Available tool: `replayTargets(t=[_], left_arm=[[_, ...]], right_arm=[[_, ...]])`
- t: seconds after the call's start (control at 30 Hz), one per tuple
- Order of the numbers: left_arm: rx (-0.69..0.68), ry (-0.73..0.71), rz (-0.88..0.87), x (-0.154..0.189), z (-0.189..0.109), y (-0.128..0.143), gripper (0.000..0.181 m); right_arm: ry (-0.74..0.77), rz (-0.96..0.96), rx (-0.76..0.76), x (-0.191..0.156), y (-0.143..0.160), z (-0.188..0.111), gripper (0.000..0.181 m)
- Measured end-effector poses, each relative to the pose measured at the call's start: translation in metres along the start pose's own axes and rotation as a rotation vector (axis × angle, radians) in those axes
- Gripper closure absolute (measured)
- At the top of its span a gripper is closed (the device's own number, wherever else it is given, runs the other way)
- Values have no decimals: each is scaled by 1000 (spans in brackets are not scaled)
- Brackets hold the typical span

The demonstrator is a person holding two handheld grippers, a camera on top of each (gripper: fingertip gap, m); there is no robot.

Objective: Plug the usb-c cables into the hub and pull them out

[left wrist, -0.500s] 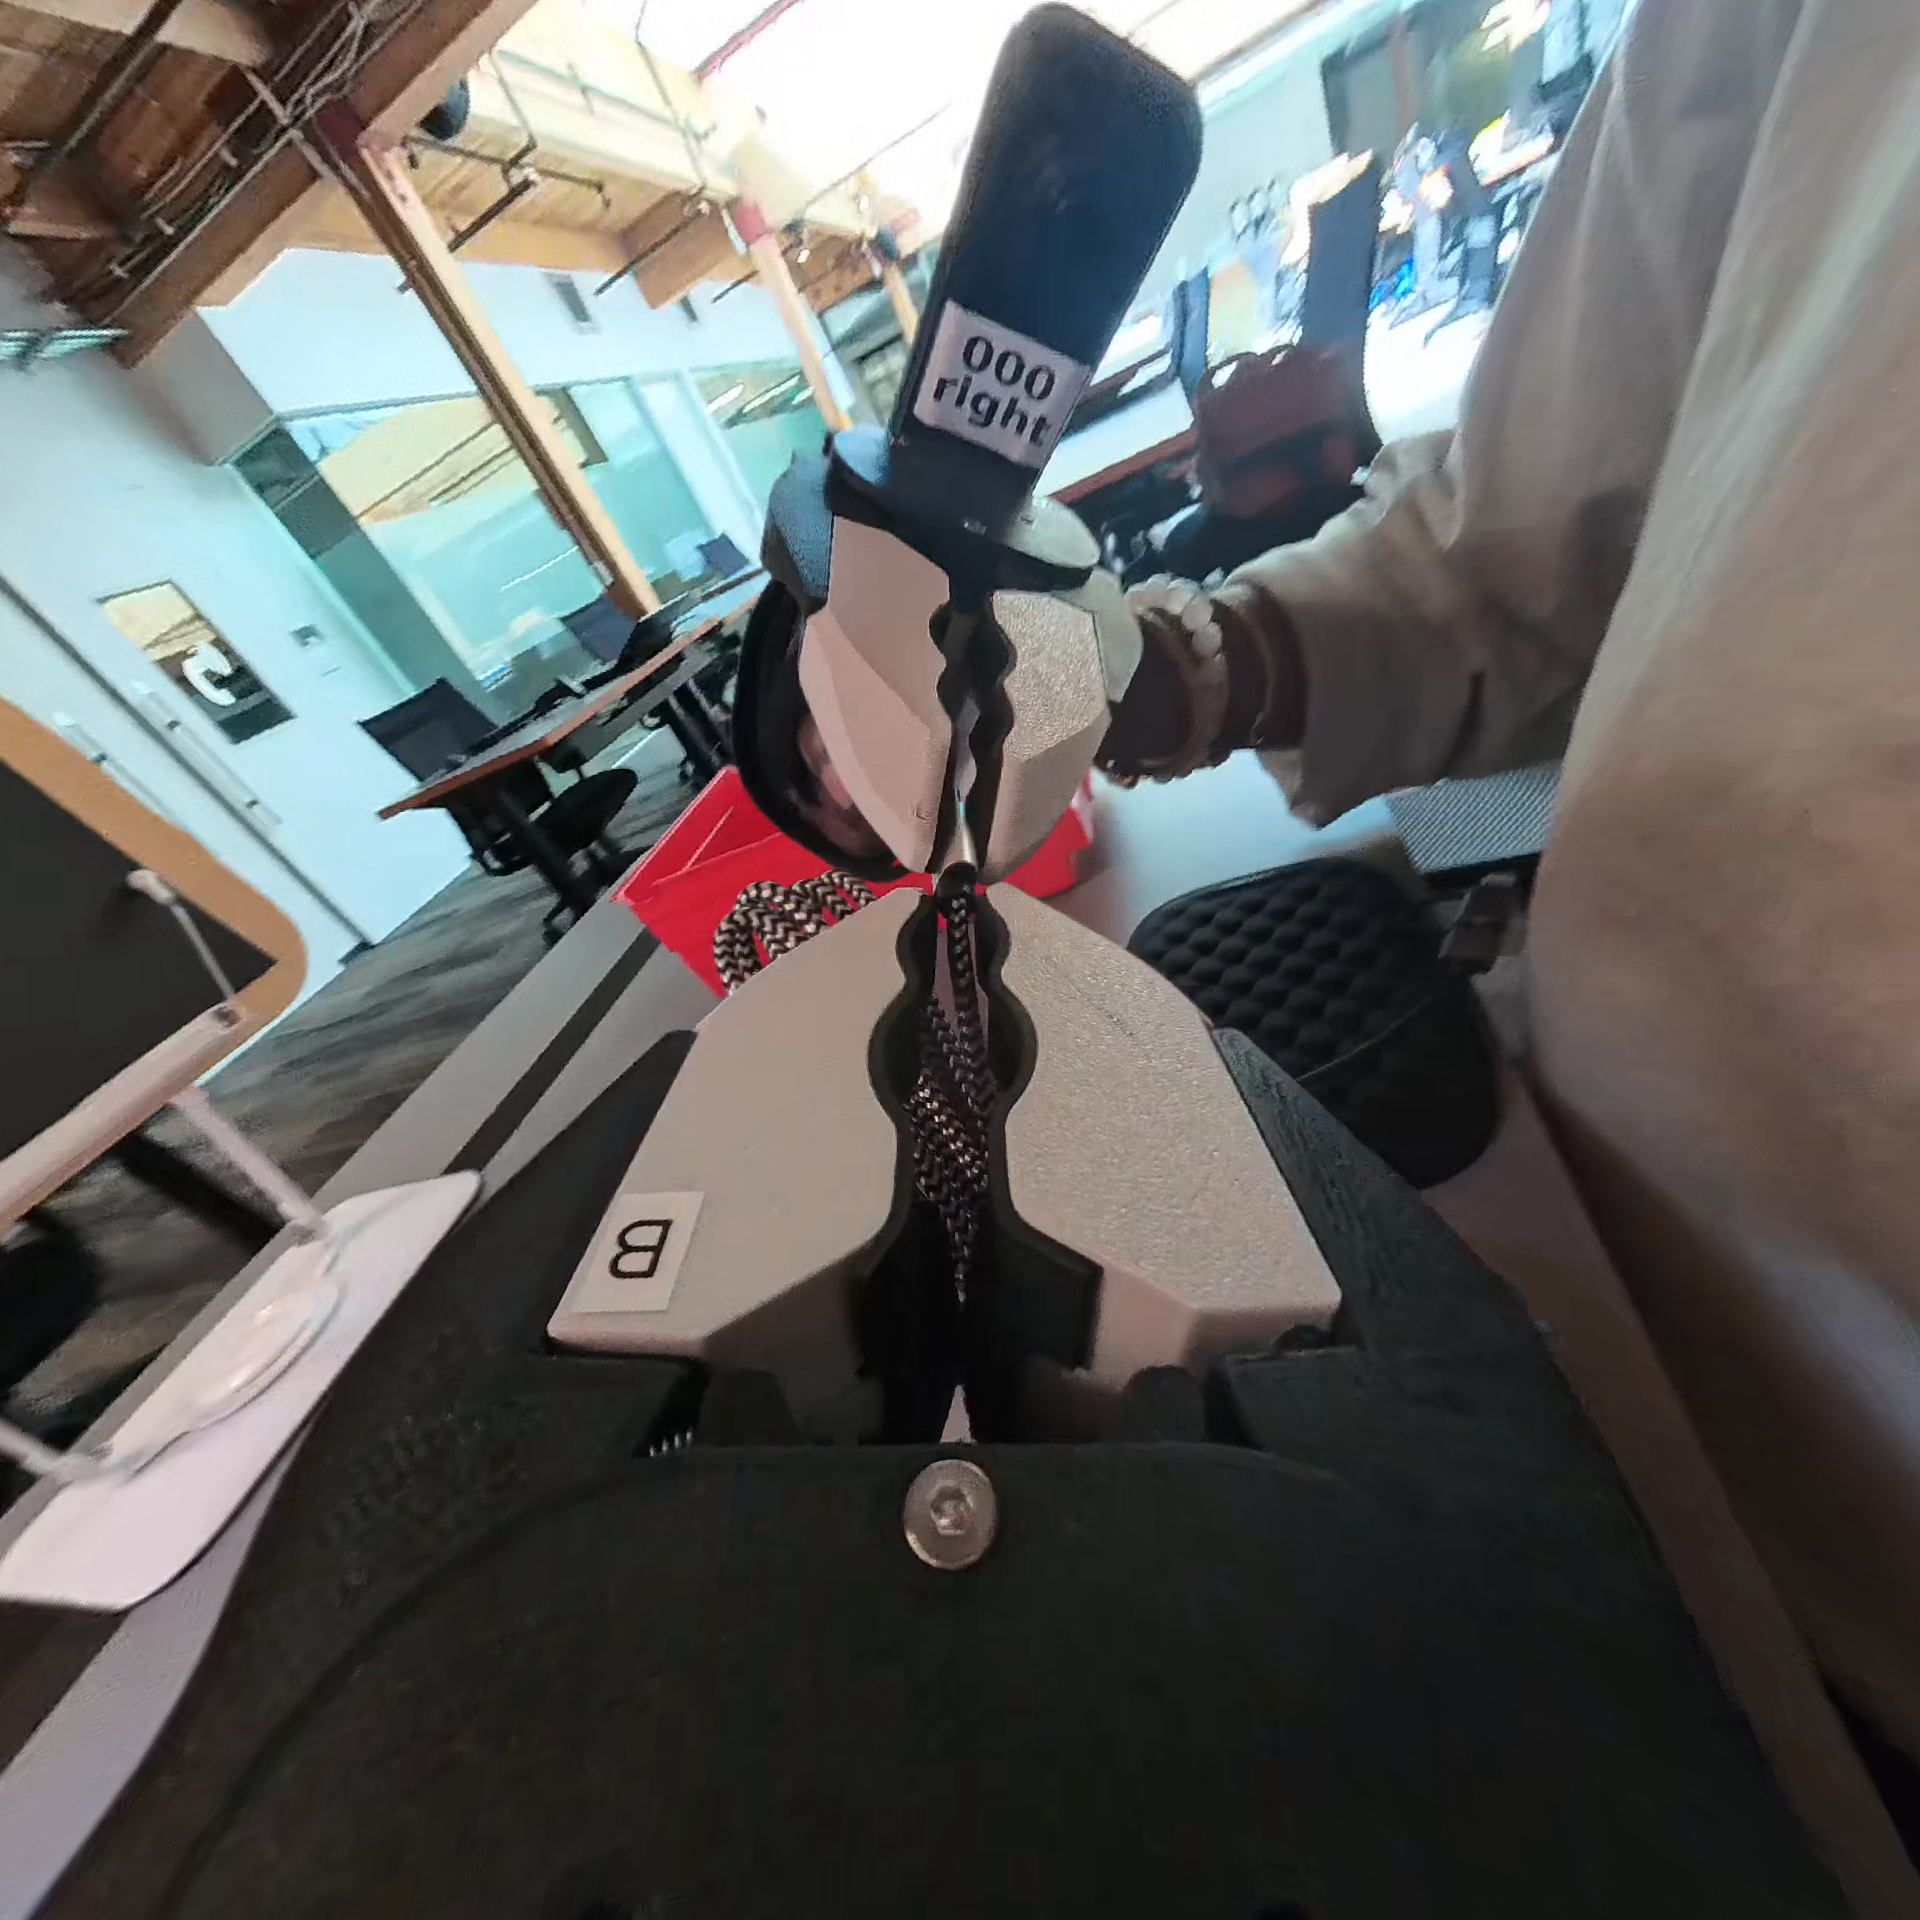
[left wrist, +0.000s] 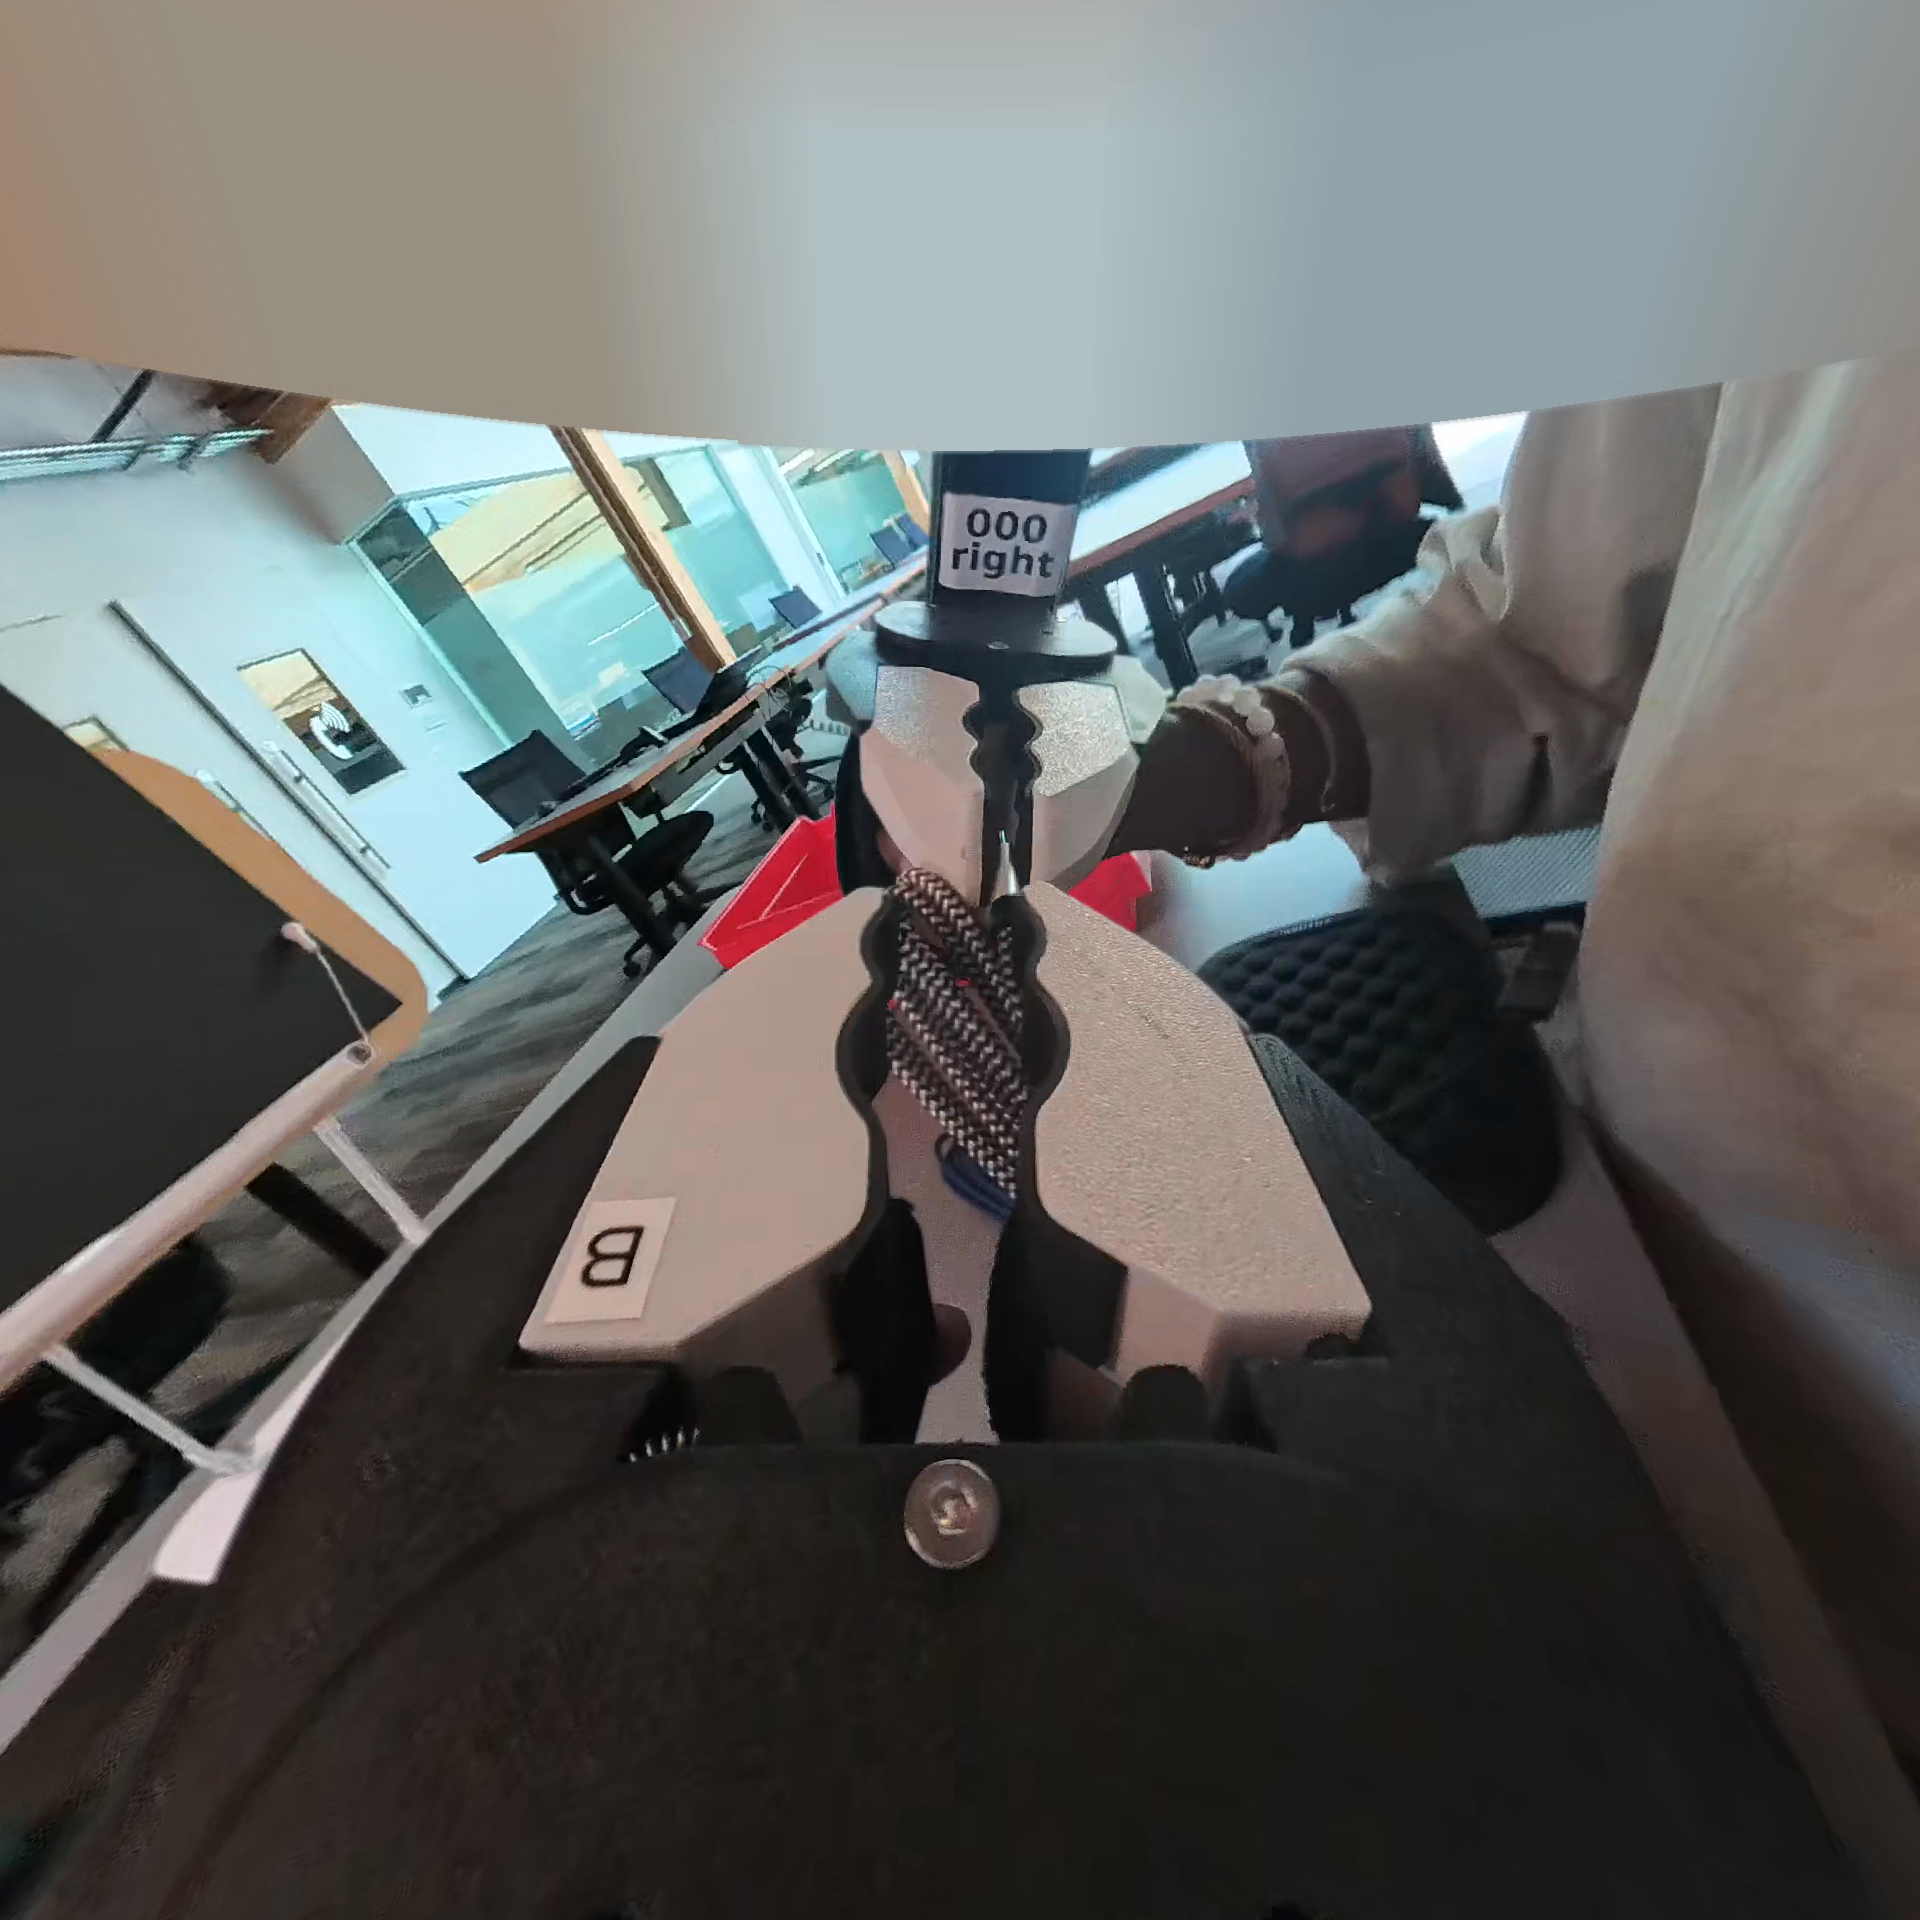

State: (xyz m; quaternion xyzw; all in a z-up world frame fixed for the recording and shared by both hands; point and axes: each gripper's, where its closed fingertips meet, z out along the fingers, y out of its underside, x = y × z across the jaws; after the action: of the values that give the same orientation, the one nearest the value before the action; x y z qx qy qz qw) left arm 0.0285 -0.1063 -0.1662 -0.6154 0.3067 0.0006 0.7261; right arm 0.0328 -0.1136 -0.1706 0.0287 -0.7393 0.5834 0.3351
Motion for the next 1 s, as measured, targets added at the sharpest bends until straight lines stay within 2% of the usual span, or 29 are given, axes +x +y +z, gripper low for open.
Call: replayTargets(t=[0.1, 0.23, 0.37, 0.47, 0.5, 0.57, 0.63, 0.73, 0.9, 1.0], left_arm=[[-42, 46, 43, 7, 0, 3, 156], [-34, 19, 74, 5, 1, 0, 172], [-25, 44, 23, 7, 0, 0, 173], [-133, 54, 88, 13, 5, 13, 174], [-170, 45, 110, 14, 9, 18, 174], [-191, -66, 208, 2, 8, 20, 175], [-107, -77, 162, 0, 3, 9, 176], [-96, -56, 130, 1, 2, 11, 176], [20, -26, -4, 3, 5, 2, 177], [47, -11, -59, 4, 7, 2, 177]], right_arm=[[8, 46, 37, 3, -3, -1, 176], [0, 68, 40, 3, -3, 2, 176], [-18, 115, 48, 2, -3, 4, 176], [-34, 179, 82, -1, -5, 8, 176], [-46, 196, 92, -2, -6, 10, 176], [-2, 194, 65, 5, -1, 11, 176], [3, 226, 98, 9, -2, 6, 176], [-2, 230, 110, 8, -1, 7, 176], [-24, 293, 252, 9, -9, 3, 176], [-26, 292, 277, 8, -10, 3, 176]])
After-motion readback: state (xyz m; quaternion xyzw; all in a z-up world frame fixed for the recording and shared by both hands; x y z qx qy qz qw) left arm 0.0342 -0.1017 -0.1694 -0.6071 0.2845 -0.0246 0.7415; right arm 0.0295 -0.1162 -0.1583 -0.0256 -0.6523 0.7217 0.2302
